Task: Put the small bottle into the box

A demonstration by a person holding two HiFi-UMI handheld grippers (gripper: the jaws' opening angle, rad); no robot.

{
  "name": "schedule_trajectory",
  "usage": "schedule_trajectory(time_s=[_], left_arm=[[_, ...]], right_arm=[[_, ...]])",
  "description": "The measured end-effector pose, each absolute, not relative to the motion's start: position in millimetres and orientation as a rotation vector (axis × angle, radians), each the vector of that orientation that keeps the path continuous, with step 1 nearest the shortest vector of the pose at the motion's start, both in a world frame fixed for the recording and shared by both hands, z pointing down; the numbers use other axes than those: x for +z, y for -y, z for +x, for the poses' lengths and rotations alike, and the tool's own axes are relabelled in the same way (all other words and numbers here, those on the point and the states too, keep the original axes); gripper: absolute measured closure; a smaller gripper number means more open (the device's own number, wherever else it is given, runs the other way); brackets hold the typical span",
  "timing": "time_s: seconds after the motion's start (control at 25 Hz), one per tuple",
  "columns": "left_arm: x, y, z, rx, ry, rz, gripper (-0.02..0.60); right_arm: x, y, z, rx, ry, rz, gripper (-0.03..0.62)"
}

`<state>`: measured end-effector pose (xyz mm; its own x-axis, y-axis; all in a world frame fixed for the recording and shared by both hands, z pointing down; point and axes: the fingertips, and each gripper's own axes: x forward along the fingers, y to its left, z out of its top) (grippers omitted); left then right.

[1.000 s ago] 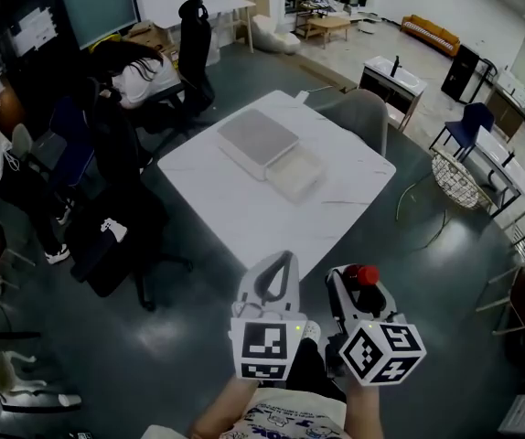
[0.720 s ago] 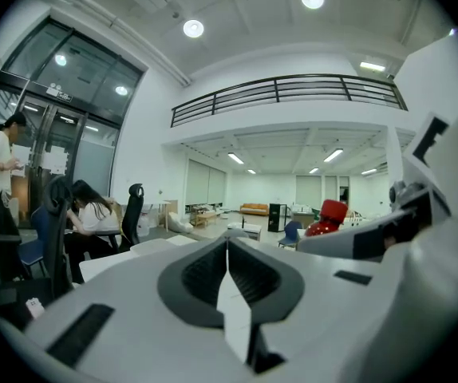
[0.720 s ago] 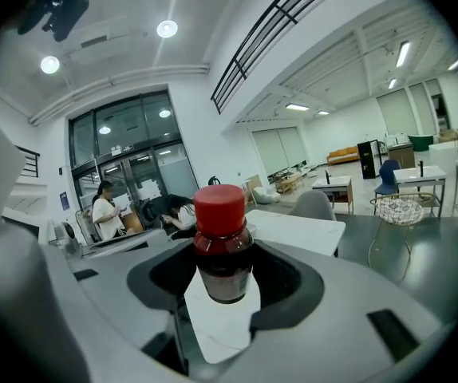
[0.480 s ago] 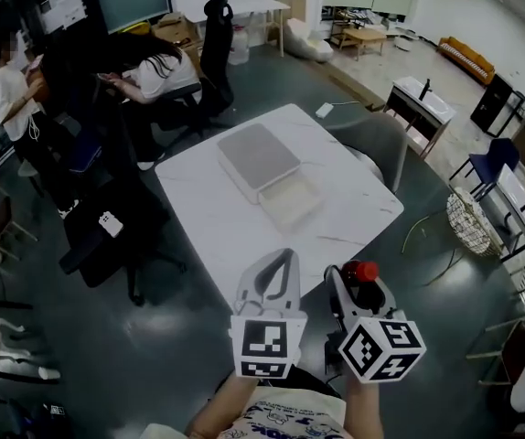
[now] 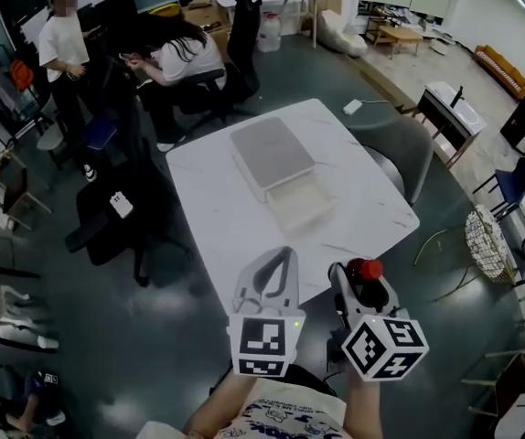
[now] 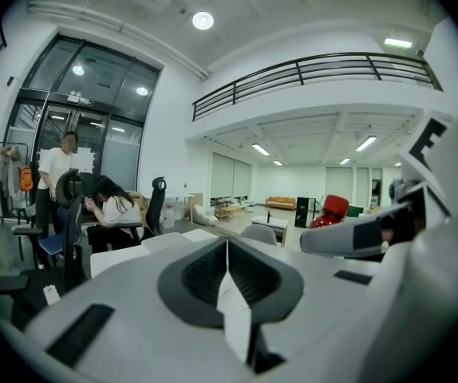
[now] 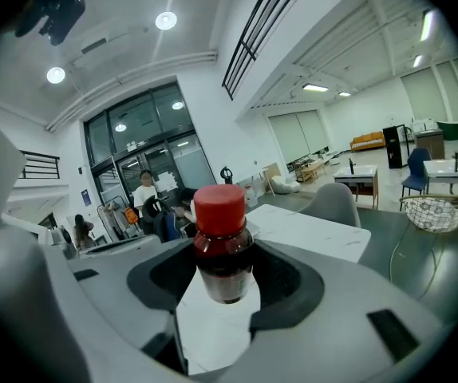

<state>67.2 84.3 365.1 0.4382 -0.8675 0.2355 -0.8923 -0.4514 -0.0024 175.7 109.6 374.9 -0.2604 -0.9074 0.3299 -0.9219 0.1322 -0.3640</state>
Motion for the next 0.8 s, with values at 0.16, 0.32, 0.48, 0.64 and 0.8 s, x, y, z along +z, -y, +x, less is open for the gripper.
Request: schedule_trajectory(time_s=[0.16, 0.32, 0.48, 0.64, 0.8], left_arm=[[368.6, -72.0, 59.9, 0.325, 1.617, 2.519, 0.561], [375.0, -55.4, 56.1, 0.345, 1.637, 2.488, 0.561], [377.8, -32.9, 60.1, 0.345, 1.637, 2.473, 0.561], [382.6, -6.4, 59.1, 0.346, 1.632, 2.460, 0.561], [390.1, 20.9, 56.3, 0.349, 1.626, 2.438, 0.561]], right_arm=[[379.6, -94.7, 173.4, 0.806, 2.359, 1.852, 0.365], [383.7, -76.6, 174.2, 0.818, 2.357, 1.834, 0.365], [385.2, -52.9, 174.7, 0.821, 2.357, 1.808, 0.365], [388.0, -24.8, 169.6, 0.819, 2.357, 1.781, 0.365], [394.2, 4.2, 162.9, 0.824, 2.351, 1.748, 0.365]])
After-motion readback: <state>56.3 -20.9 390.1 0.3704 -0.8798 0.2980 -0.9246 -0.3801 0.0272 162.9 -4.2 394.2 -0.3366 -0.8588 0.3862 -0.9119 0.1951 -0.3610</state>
